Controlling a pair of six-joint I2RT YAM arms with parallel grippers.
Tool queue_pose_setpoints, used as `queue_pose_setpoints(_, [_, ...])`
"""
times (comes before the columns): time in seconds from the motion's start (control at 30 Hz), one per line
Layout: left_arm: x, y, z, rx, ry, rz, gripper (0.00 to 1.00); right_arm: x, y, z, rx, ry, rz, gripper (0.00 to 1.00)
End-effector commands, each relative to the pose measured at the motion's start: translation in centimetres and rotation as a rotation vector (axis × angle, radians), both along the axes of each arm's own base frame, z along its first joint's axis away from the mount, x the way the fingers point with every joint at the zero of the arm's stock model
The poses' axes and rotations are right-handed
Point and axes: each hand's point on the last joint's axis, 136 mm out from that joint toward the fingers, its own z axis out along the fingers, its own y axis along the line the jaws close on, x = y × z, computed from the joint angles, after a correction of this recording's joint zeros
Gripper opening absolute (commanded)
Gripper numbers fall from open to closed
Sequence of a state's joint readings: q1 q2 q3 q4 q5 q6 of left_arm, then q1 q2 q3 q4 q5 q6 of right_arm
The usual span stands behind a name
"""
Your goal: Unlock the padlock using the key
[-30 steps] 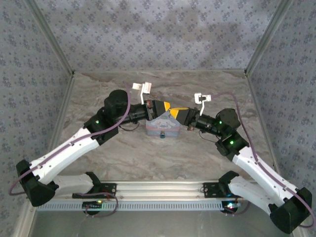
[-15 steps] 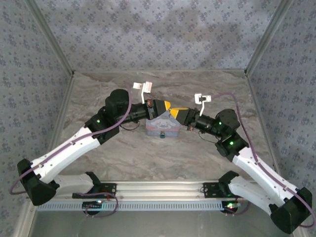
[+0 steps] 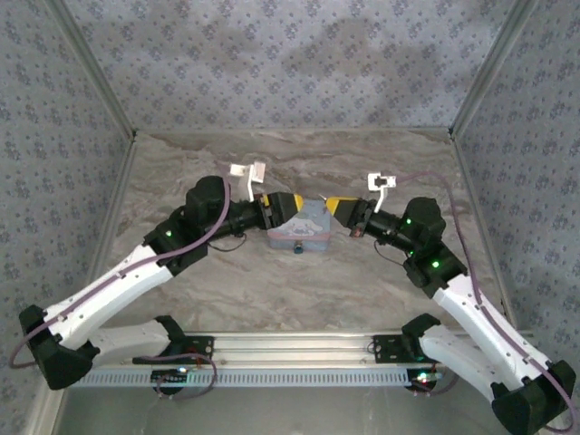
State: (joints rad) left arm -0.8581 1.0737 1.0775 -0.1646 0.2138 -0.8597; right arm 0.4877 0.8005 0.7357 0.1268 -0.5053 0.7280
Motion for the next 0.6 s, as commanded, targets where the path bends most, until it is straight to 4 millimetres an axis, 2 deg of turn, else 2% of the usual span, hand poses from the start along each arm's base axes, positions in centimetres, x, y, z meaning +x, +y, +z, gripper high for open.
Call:
queue_pose_setpoints(0.0, [0.0,1.8,-4.9,0.129,0.062,0.063,0.59,2.0,-2.8,-1.3,-0.13,-0.011,-0.163,0.0])
queue_pose_setpoints(0.17, [-0.5,2.9,-10.0,0.202,0.117,0.098,0.59,4.9,-5.2,-3.3,-0.224,0.012,-0.281,0.0])
queue_pose_setpoints(0.37, [-0.4,2.7,-15.5,0.287,0.119,0.126,0.63,8.8,-6.3,-6.5,-0.316,0.075,-0.337,0.0])
queue_pose_setpoints(0.43, [-0.2,2.3,-17.0,0.293,0.115,0.129,0.66,10.2,-6.2,-7.4,-0.333,0.086,-0.336,0.0])
queue_pose_setpoints(0.57, [0.6,1.4,-19.4,0.301,0.093,0.142,0.79,12.7,-5.9,-9.3,-0.384,0.115,-0.342,0.0])
